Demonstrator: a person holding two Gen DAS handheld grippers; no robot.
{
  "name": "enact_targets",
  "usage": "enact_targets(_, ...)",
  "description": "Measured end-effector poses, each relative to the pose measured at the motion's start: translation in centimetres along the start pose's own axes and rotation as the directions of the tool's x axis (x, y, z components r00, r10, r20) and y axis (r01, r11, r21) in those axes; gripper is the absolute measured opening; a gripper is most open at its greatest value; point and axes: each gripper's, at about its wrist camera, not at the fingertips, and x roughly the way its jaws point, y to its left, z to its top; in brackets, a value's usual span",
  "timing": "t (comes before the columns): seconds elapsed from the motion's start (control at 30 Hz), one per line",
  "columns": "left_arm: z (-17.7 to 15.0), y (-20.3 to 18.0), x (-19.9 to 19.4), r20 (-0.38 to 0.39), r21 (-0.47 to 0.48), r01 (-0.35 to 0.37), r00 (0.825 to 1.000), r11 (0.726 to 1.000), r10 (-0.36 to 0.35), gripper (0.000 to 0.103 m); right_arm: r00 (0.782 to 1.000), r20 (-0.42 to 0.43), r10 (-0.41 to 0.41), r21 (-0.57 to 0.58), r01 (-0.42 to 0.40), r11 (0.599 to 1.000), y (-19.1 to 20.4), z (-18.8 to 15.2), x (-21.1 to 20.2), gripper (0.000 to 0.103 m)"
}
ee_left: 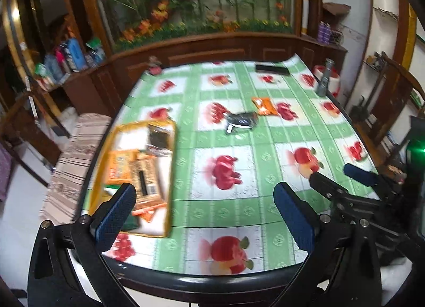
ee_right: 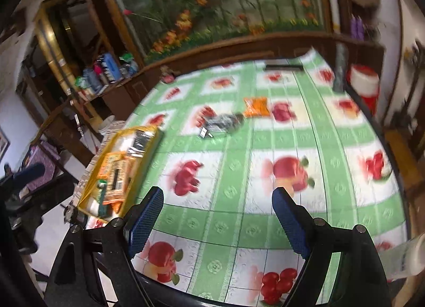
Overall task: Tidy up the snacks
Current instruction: 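Grasp the orange snack packet with the right gripper while the left grasps the silver foil packet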
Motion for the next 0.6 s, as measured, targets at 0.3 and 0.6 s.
enact_targets(0.3,3.0,0.2,6.6,-0.055,0.054,0.147,0.988,0.988,-0.144,0.103,0.987,-0.14,-0.075,0.236,0.107,0.966,-5.9,2.3,6.9,0.086)
enact_targets(0.6,7.7,5.4,16.2,-0.162,-0.135,0.388,0.899,0.912,-0.406,0.103,0.978,-0.162,-0.128,0.261,0.167,0.951,-8.6,12.9,18.6,0.086)
